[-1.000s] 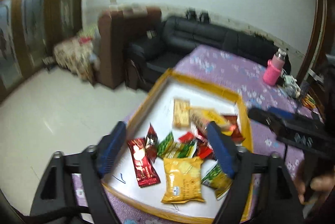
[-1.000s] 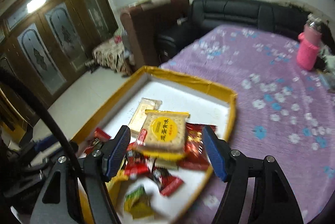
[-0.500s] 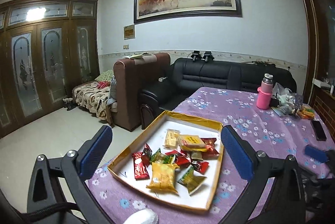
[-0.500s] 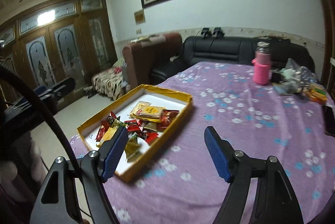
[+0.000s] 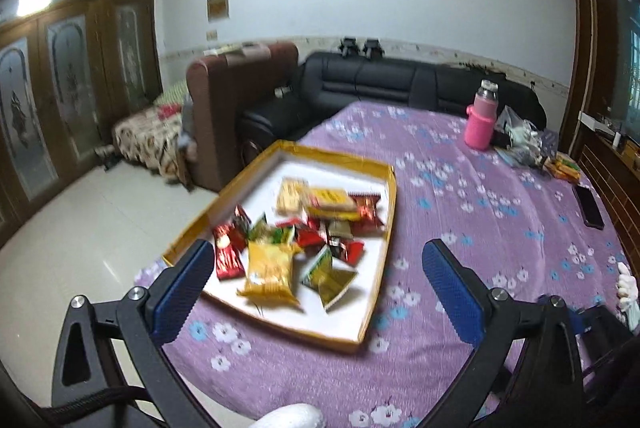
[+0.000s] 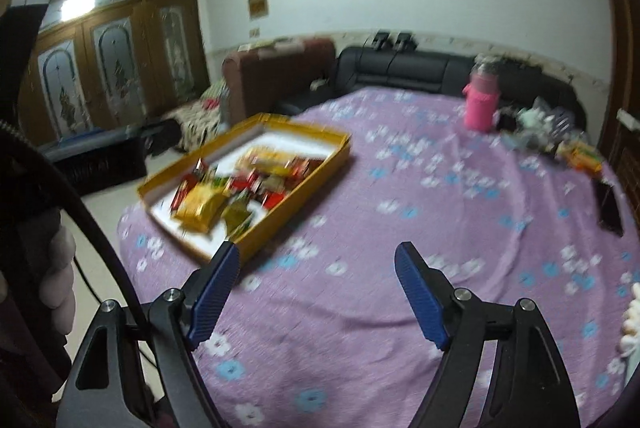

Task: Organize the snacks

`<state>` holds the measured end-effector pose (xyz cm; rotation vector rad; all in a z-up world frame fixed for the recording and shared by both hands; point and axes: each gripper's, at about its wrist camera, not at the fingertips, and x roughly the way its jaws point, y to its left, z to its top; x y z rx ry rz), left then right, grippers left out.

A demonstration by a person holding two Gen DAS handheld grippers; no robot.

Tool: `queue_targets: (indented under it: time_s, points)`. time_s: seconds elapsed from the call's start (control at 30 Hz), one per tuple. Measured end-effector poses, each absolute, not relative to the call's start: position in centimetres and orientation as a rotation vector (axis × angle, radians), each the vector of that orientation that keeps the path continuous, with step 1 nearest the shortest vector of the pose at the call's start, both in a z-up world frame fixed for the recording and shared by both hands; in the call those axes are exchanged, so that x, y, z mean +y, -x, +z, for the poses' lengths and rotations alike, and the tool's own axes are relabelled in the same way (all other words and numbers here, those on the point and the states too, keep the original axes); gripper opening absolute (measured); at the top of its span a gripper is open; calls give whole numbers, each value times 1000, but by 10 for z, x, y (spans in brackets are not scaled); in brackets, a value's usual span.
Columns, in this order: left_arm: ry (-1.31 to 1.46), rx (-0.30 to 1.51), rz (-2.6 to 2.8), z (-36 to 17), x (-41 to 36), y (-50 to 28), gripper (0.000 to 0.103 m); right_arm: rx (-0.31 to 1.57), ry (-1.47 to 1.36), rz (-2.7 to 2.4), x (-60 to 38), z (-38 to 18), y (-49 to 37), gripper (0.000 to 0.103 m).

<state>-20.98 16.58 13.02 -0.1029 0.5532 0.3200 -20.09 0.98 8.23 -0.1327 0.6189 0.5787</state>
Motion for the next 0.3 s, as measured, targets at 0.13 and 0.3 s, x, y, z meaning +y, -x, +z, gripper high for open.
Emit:
queue_targets:
  time_s: [0.13, 0.3]
  points:
    - [111, 586, 321, 120, 171, 205, 103, 641, 188, 606, 30, 71, 206, 80]
    - [146, 629, 289, 112, 180, 199, 103, 641, 192, 616, 37, 71, 205, 80]
